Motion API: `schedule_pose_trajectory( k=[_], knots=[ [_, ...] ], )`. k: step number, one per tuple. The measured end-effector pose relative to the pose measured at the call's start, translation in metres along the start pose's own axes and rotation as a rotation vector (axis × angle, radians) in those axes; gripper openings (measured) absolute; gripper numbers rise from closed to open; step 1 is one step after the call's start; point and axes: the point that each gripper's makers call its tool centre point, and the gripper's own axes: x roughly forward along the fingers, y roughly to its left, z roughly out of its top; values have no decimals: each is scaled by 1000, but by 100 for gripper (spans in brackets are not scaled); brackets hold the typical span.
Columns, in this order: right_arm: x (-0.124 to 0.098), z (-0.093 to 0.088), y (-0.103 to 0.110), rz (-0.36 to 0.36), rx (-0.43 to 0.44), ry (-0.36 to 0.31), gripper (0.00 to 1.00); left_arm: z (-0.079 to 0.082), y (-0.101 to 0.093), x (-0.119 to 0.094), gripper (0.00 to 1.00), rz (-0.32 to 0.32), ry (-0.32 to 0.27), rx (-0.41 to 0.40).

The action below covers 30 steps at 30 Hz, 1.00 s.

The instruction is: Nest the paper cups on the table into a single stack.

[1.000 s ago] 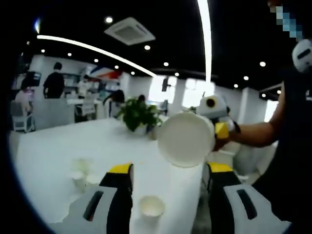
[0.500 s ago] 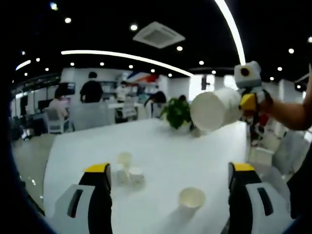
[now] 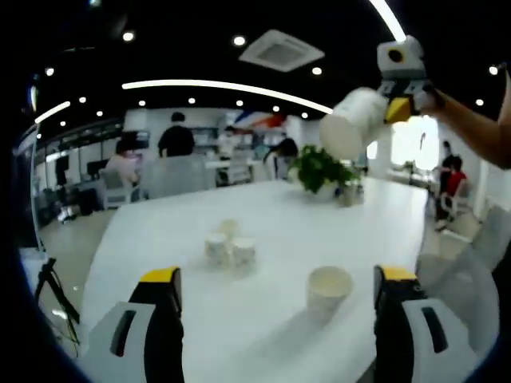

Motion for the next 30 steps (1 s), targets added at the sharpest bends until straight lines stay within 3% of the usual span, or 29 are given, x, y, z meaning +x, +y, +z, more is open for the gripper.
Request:
schedule_pose_trajectory(
  k=[3, 8, 9, 11, 12, 16, 23, 27, 30],
  knots=[
    [5, -2, -2, 4, -38, 92, 0, -23, -11, -1, 98, -26, 54, -18],
    [7, -5, -10, -11, -90, 224, 0, -40, -20, -4, 98, -31, 88, -20],
    [7, -6, -11, -10, -101, 255, 0, -39, -21, -4, 98, -32, 96, -1],
    [8, -5, -11, -9, -107, 286, 0, -21, -27, -3, 98, -57, 17, 15],
    [8, -6, -12, -9, -111, 312, 0, -20, -27, -3, 98, -54, 10, 21],
    [9, -10, -10, 13, -134, 417, 0, -40, -28, -5, 98, -43, 78, 29],
    [12, -12, -9, 40, -171, 550, 0, -49, -41, -3, 98, -82, 119, 73],
    [12, -15, -10, 53, -189, 617, 0, -56, -45, -5, 98, -83, 139, -2],
    [14, -18, -14, 45, -188, 642, 0, -57, -51, -4, 98, -82, 135, -6]
  ],
)
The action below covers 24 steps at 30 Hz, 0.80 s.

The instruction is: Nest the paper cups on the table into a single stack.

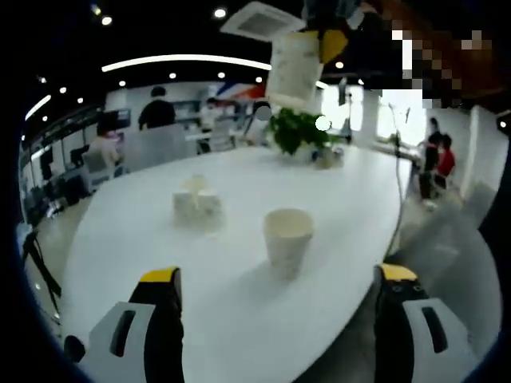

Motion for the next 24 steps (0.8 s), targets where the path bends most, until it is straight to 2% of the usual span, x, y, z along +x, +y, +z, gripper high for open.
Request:
schedule_pose_trajectory(
  k=[2, 6, 7, 10, 13, 14, 15, 16, 17, 18, 19, 22, 24],
  knots=[
    [2, 0, 0, 5, 7, 1, 0, -2, -8, 2, 98, -2, 10, 27],
    [8, -3, 4, 18, 15, 5, 0, -4, -17, 5, 98, 2, 32, 166],
    [11, -4, 5, 22, 19, 6, 0, -4, -17, 5, 98, 4, 29, 178],
    [14, -5, 7, 29, 27, 11, 0, -3, -10, 3, 98, 21, 21, 135],
    [17, -5, 8, 37, 36, 8, 0, -8, -2, 3, 98, 39, 22, 163],
    [18, -5, 8, 38, 36, 7, 0, -13, 4, 3, 98, 46, 33, 149],
    [20, -5, 8, 41, 47, 5, 0, -23, 10, 0, 98, 67, 84, 61],
    [21, -5, 8, 41, 50, 6, 0, -23, 12, -1, 98, 68, 90, -6],
    [22, -5, 8, 41, 50, 6, 0, -8, 13, -1, 98, 61, 28, -49],
    [23, -5, 7, 41, 54, 5, 0, 0, 15, -3, 98, 67, -11, -37],
    [24, -6, 7, 43, 60, 4, 0, 1, 16, -5, 98, 75, -11, -11],
    [30, -5, 7, 48, 66, 1, 0, -4, 12, -2, 98, 63, 15, -23],
    [33, -5, 7, 47, 71, 1, 0, 1, 11, -3, 98, 60, 19, -16]
  ],
)
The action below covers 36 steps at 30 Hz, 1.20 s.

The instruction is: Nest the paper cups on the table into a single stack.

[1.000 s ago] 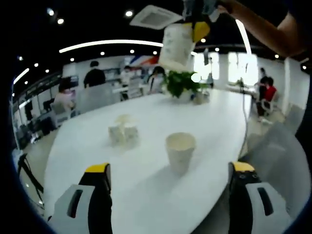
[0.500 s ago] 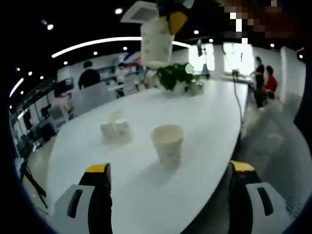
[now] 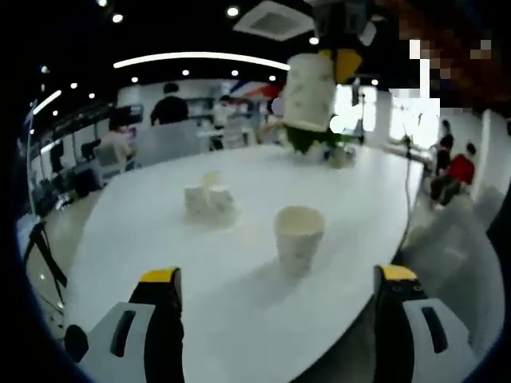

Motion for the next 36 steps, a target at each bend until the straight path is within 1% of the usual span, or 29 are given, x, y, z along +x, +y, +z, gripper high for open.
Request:
schedule_pose_trajectory(
  k=[2, 3, 4, 6, 7, 8, 9, 10, 11, 12, 13, 15, 17, 19, 21, 23, 26, 28, 29, 31, 33, 36],
  knots=[
    [4, 0, 0, 1, 6, 1, 0, 11, 0, -3, 97, 21, -17, 6],
    [5, 0, 1, 4, 8, 2, 0, 25, -3, -5, 96, 36, -67, -23],
    [7, 0, 1, 8, 10, 4, 0, 28, -6, -5, 95, 41, -74, -32],
    [10, 0, 0, 11, 15, 6, 0, 26, -17, -2, 96, 42, -59, 1],
    [11, 1, 1, 12, 16, 6, 0, 18, -20, 1, 96, 38, -33, 80],
    [12, 2, 1, 14, 18, 7, 0, 11, -21, 2, 96, 38, -5, 115],
    [13, 3, 1, 16, 18, 8, 0, 6, -24, 3, 96, 31, 16, 129],
    [14, 4, 1, 16, 19, 7, 0, 9, -27, 2, 96, 28, -2, 138],
    [15, 4, 2, 20, 22, 6, 0, 11, -27, 1, 95, 33, -18, 184],
    [15, 5, 2, 22, 23, 5, 0, 10, -27, 1, 95, 40, -18, 217],
    [17, 6, 3, 25, 25, 3, 0, 8, -29, 1, 95, 36, -15, 213],
    [20, 5, 3, 29, 28, 4, 0, 5, -26, 2, 96, 23, 2, 142],
    [23, 4, 4, 33, 35, 8, 0, 6, -17, 2, 97, 34, -7, 116],
    [26, 2, 5, 35, 41, 9, 0, 7, -14, 1, 97, 41, -16, 94],
    [27, 0, 5, 34, 46, 12, 0, 8, -16, 0, 97, 42, -20, 98],
    [28, -3, 4, 29, 54, 21, 0, 7, -20, 1, 97, 42, -20, 134],
    [30, -5, 5, 33, 72, 27, 0, 7, -22, 3, 97, 44, -14, 239],
    [31, -4, 4, 31, 80, 27, 0, 5, -18, 4, 97, 43, -4, 216],
    [32, -4, 5, 32, 83, 26, 0, 5, -13, 4, 98, 41, -5, 195],
    [33, -2, 6, 35, 86, 23, 0, 6, -6, 1, 98, 48, -11, 182],
    [34, -2, 7, 37, 88, 22, 0, 7, -2, -1, 98, 45, -20, 160],
    [37, 0, 6, 34, 94, 23, 0, 8, 3, 1, 98, 45, -20, 154]
  ],
)
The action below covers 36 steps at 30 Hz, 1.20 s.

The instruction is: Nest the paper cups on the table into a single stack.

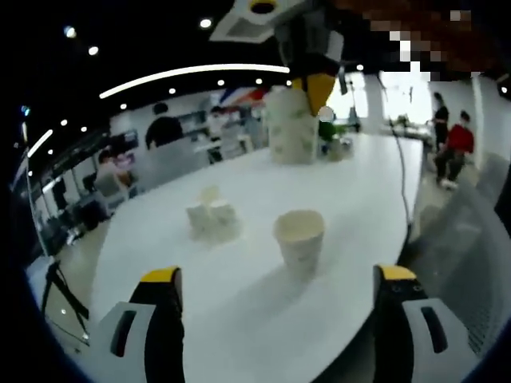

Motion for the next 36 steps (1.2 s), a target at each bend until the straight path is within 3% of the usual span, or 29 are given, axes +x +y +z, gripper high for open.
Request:
schedule_pose_trajectory(
  k=[6, 8, 10, 12, 14, 16, 22, 31, 36],
  knots=[
    [11, 0, 0, 9, 14, 9, 0, -2, -5, 0, 97, -27, 8, -5],
    [15, 0, 0, 11, 27, 11, 0, -9, -1, 0, 96, -31, 9, 43],
    [20, 0, 0, 13, 31, 15, 0, -23, 9, -1, 97, -10, 73, -63],
    [23, 1, 0, 17, 36, 16, 0, -18, 9, -1, 96, -18, 37, 15],
    [26, 2, 1, 20, 42, 15, 0, -19, 6, 1, 97, -22, 66, -8],
    [31, 3, 4, 27, 40, 18, 0, -9, 2, 0, 97, -28, 23, 10],
    [41, 6, 8, 40, 44, 25, 0, -12, 13, -2, 96, -4, 25, -47],
    [60, 5, 7, 59, 73, 35, 0, -21, 0, 3, 96, -21, 76, 70],
    [70, 5, 10, 73, 93, 31, 0, -23, -3, 3, 95, -31, 84, 80]
  ],
)
